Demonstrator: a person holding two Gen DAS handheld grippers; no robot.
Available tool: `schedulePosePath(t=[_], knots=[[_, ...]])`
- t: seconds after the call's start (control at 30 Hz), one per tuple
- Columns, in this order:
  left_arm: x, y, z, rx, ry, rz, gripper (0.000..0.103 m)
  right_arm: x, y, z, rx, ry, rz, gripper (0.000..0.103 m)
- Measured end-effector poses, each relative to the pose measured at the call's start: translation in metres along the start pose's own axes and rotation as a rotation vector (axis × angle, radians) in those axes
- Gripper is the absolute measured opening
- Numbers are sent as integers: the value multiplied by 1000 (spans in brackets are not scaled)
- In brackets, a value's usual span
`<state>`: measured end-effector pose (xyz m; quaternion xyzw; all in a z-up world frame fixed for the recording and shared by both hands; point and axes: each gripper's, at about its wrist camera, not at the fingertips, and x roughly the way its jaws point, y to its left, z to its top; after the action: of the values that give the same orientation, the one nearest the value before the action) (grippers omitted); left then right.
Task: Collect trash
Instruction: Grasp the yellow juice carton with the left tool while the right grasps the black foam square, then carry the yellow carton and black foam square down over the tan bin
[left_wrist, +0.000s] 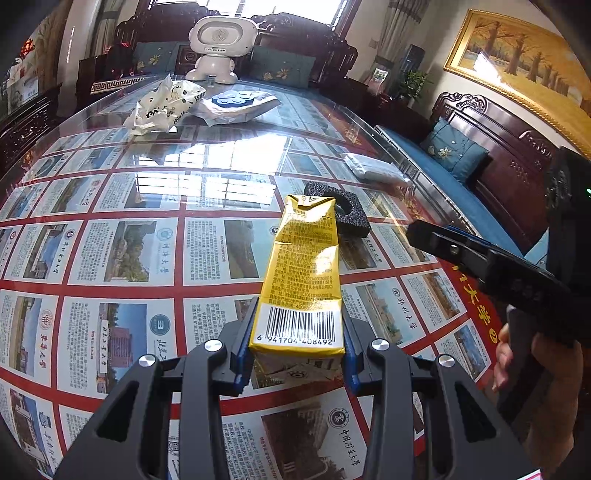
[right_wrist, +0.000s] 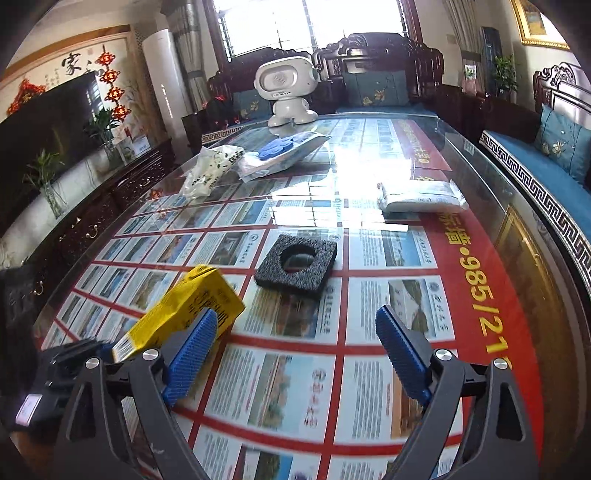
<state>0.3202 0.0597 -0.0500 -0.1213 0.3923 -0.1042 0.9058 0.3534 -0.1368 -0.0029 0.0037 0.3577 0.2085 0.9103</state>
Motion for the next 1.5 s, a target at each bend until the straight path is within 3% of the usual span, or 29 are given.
schedulePosePath(t=[0.2,0.5,0.67,0.7,0.73,0.8,0.87,1.0,1.2,1.5], knots=[[-13,-2,1,12,-58,44,38,42,-18,27,71,87,-9,63],[-15,-4,-1,18,-61,47,39,94,-23,40,88,204,-79,62],[-15,-5,-1,19,-60,48,39,104,-14,40,33,223,-122,60],[-14,-5,-1,20,-60,49,39,105,-11,40,5,219,-145,53],[-14,-4,-1,18,-59,48,39,106,-8,39,-32,212,-160,38],[-13,-5,-1,19,-58,50,39,105,-3,37,-74,202,-116,20],[-14,-5,-2,23,-59,52,39,101,-2,33,-76,198,-114,20],[-20,-8,-8,30,-69,39,39,81,-3,17,-65,183,-63,20],[-51,-24,-31,70,-77,1,38,16,-4,-29,-59,148,20,20],[-135,-57,-110,135,-59,-53,39,-114,5,-129,-16,77,121,20]])
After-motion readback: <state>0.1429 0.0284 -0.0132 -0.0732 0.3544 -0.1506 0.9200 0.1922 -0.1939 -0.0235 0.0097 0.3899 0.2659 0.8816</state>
